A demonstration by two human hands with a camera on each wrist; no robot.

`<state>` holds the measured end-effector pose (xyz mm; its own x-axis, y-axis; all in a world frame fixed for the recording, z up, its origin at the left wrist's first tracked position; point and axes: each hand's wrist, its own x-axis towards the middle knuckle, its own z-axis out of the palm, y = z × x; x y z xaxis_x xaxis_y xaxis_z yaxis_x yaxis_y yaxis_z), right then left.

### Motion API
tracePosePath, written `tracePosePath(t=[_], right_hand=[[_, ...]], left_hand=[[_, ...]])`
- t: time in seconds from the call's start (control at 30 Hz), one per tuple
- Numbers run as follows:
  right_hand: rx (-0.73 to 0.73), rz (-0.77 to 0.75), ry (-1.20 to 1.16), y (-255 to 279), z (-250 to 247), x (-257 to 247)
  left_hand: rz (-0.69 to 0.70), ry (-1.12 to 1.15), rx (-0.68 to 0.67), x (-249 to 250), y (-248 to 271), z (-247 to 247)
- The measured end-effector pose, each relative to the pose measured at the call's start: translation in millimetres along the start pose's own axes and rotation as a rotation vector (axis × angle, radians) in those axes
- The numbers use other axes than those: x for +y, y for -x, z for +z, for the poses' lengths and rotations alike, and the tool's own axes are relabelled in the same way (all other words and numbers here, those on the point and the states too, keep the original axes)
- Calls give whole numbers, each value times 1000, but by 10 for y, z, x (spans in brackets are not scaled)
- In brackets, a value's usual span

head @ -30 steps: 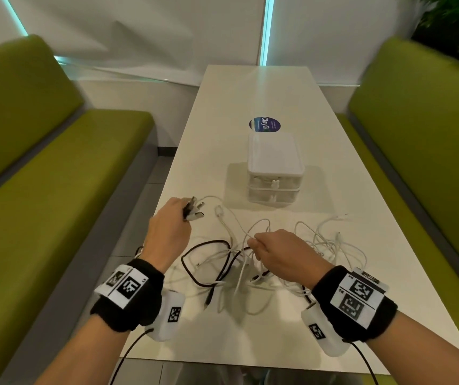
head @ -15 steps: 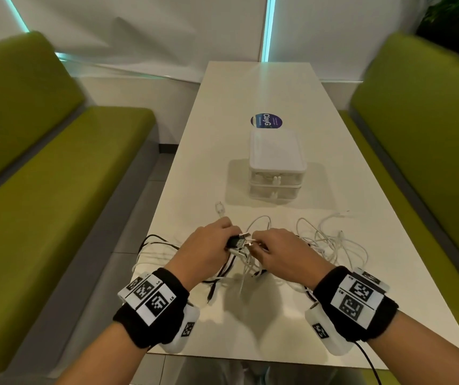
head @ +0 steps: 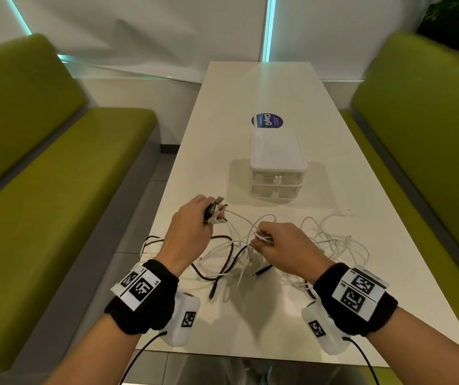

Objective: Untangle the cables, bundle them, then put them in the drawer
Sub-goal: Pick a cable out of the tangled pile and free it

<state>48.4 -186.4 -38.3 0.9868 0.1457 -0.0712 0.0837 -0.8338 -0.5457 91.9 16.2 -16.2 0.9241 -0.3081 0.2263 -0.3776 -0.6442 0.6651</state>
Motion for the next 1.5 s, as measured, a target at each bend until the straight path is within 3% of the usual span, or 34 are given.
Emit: tracePosePath(t=[0.23, 0.37, 0.47, 0.57, 0.7, 0.87, 0.97, 1.1, 1.3, 1.5], right_hand=[[-40, -31, -19, 5, -51, 43], [-101, -7, 113, 36, -65, 66], [-123, -14, 129, 53, -70, 53], [-134, -22, 97, 71, -47, 25], [-70, -48, 76, 89, -11, 27], [-45, -38, 102, 63, -8, 5], [1, -38, 81, 70, 8, 23], [28, -49, 128, 79, 14, -1], [116, -166, 161, 132, -1, -108], [107, -116, 118, 113, -1, -14]], left_hand=[[-122, -65, 113, -37, -55, -23], [-273, 139, 248, -20, -58, -168], [-315, 145, 213, -95, -83, -261], [-289, -44, 125, -197, -73, -223], [-128, -136, 146, -35, 36, -152], [227, -70, 90, 286, 229, -6], [332, -14, 85, 341, 274, 48], [337, -4, -48, 342, 291, 123], [78, -301, -307, 180, 282, 324], [55, -279, -186, 156, 215, 266]])
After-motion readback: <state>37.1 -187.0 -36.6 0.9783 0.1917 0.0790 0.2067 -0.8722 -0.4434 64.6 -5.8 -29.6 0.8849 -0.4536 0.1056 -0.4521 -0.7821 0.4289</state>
